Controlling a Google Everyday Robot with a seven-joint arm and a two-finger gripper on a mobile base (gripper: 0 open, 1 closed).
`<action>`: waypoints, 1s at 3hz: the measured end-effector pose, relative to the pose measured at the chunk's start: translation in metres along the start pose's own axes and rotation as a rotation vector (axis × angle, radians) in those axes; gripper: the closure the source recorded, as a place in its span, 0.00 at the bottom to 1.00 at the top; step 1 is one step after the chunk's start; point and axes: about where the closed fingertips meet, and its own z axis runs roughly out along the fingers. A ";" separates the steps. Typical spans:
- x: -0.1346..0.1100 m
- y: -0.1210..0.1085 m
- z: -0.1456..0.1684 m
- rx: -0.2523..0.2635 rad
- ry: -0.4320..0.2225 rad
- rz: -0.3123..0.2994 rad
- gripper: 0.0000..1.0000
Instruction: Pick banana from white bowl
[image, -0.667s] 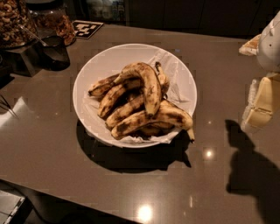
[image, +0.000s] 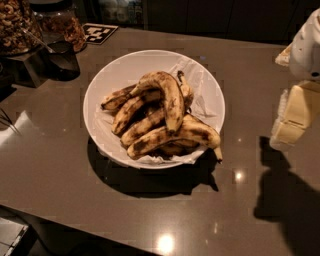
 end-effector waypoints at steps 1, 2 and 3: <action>-0.014 0.005 -0.002 0.000 0.100 0.079 0.00; -0.037 0.012 -0.004 0.021 0.152 0.153 0.00; -0.045 0.007 -0.004 0.047 0.125 0.180 0.00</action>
Offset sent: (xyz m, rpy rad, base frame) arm -0.0324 0.0555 0.0077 -0.2023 0.1676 -0.3009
